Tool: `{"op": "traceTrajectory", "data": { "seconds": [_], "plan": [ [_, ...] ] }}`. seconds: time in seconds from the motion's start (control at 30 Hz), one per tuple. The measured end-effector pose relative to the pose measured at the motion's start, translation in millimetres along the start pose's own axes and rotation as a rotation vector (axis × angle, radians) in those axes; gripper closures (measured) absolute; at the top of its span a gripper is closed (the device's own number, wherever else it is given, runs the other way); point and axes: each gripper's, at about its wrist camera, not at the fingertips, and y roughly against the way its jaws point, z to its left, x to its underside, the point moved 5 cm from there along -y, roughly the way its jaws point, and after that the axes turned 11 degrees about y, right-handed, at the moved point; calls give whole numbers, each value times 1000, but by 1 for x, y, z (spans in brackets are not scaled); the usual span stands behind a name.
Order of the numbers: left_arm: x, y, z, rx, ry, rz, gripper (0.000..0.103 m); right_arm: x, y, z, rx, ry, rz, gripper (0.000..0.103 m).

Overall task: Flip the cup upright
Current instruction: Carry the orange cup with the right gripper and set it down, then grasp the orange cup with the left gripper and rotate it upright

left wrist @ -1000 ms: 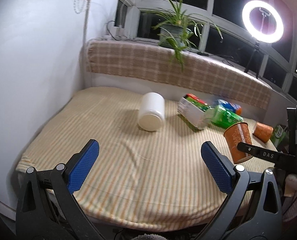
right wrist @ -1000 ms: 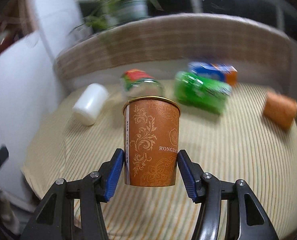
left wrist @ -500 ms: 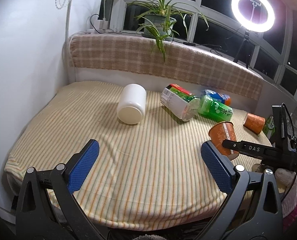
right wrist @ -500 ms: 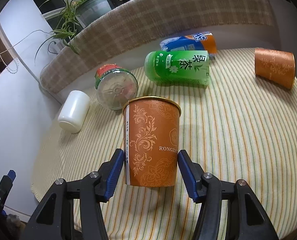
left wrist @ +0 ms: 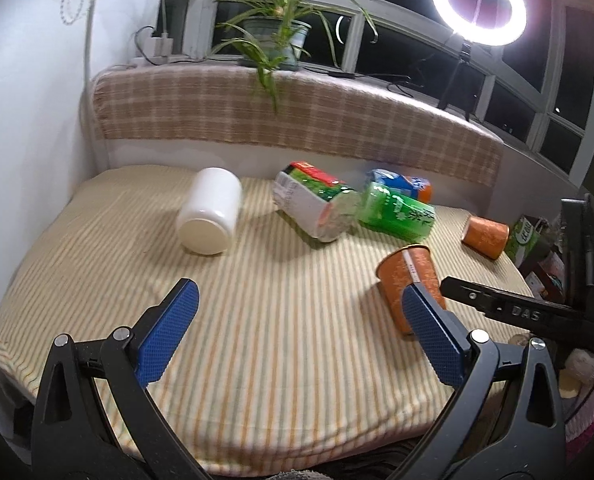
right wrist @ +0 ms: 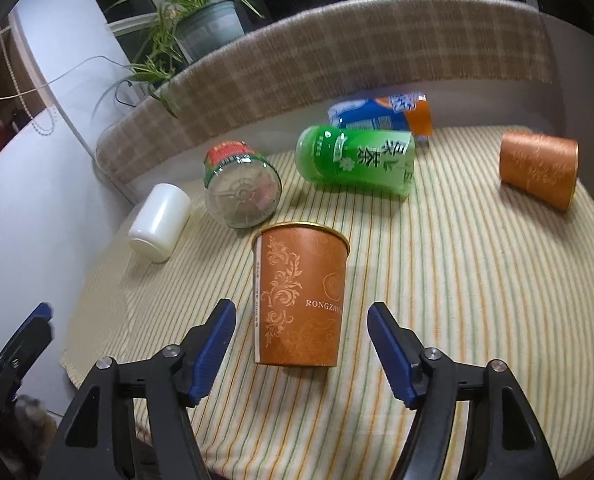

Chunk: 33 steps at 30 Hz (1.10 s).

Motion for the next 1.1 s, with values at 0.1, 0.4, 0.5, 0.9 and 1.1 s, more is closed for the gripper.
{"op": "traceTrajectory", "data": {
  "seconds": [0.1,0.4,0.5,0.9,1.1],
  "plan": [
    [0,-6,-11,27,-4,20,0,3,16,-7,-1,-11,-23,31],
    [6,-36,-35,135,35,152,0,24,57,-37,61,-61,-73,27],
    [9,-50,-40,180,71,217,0,32,67,-48,77,-89,-79,27],
    [16,-116,-53,336,273,496,6,50,80,-74,111,-158,-80,26],
    [22,-148,-62,362,330,598,11,55,80,-79,108,-175,-76,26]
  ]
}}
